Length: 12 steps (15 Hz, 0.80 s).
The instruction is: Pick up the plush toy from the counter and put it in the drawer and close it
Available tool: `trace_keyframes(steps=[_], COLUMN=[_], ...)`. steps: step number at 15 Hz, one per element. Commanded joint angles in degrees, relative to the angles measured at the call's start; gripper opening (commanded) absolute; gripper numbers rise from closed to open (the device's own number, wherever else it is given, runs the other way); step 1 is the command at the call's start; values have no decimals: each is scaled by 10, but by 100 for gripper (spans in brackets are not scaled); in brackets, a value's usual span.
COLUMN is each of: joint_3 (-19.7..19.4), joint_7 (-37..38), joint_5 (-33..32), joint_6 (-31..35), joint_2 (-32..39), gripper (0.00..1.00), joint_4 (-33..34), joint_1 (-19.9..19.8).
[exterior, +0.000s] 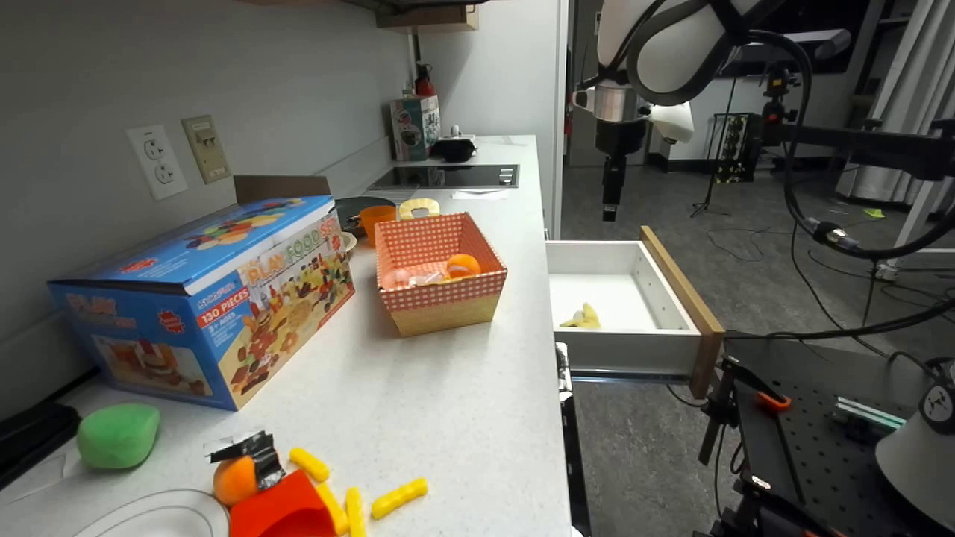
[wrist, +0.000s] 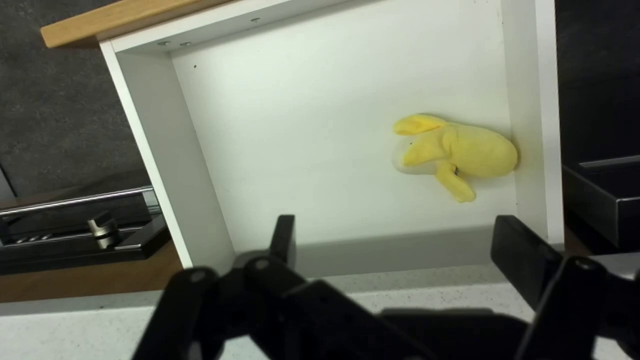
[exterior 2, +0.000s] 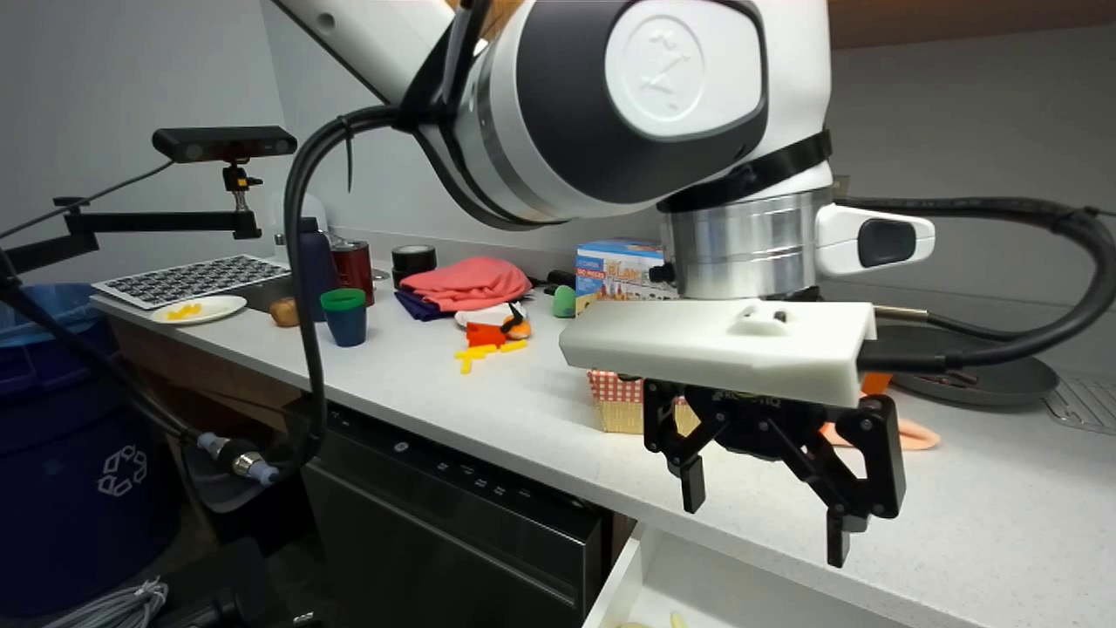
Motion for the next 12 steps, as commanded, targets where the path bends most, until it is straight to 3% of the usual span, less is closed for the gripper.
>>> trace_keyframes(steps=[1, 12], joint_3=[-5, -42], joint_7=[8, 39], joint_5=[-15, -107], joint_6=[-19, -58], joint_2=[10, 82], gripper=[100, 100], joint_4=[0, -35], joint_1=[4, -19])
